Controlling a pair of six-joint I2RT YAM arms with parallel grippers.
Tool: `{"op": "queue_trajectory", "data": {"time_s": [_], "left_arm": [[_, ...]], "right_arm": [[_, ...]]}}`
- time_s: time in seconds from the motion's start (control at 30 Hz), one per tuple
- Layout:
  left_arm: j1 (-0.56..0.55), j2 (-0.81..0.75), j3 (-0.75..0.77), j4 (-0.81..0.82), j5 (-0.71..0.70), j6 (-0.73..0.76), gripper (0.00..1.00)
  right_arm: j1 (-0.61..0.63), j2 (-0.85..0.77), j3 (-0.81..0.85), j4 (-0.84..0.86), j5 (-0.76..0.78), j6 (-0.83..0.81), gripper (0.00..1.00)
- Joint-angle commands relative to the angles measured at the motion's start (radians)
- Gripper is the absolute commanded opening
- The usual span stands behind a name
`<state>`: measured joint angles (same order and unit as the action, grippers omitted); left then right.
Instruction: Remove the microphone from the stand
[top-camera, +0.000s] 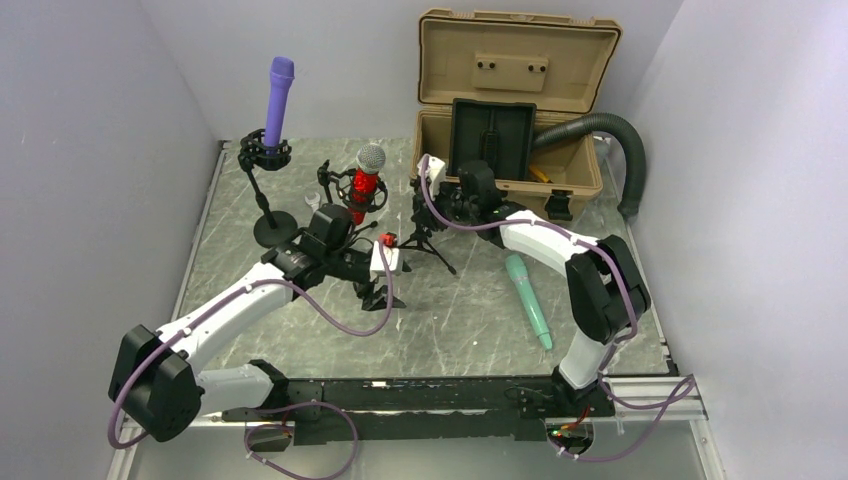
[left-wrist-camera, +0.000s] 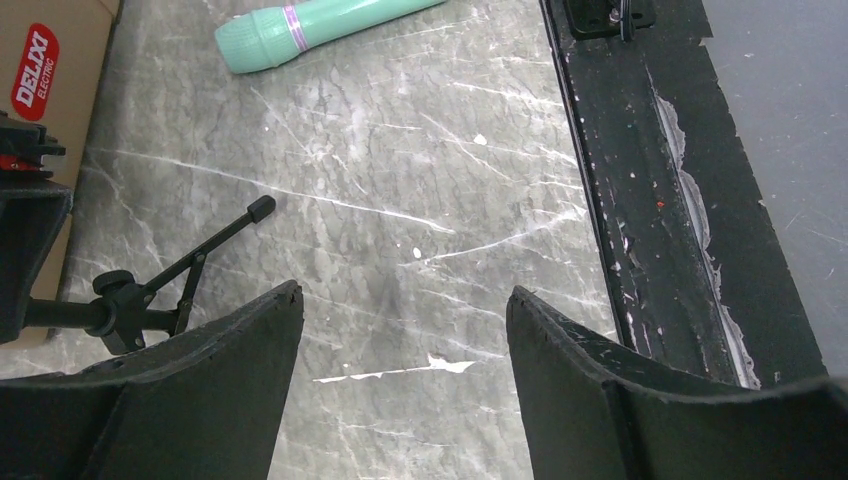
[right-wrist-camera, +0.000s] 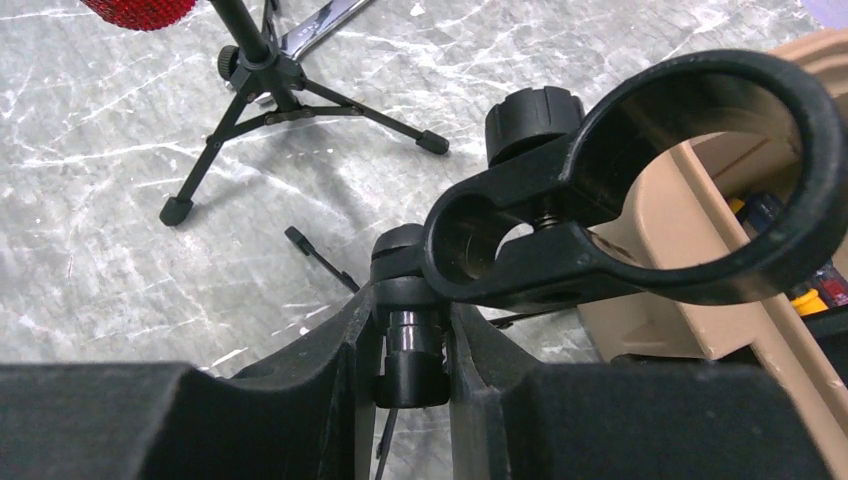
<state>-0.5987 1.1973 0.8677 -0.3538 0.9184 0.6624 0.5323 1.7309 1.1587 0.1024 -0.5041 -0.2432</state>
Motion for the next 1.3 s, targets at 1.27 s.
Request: {"op": "queue_trajectory", "data": {"time_s": [1.27], "left_arm": [[0.004, -0.063, -0.065, -0.020, -0.008, 0.050, 0.79]], "right_arm": [[0.022, 0.089, 0.113, -0.070, -0.126, -0.222, 0.00]]}}
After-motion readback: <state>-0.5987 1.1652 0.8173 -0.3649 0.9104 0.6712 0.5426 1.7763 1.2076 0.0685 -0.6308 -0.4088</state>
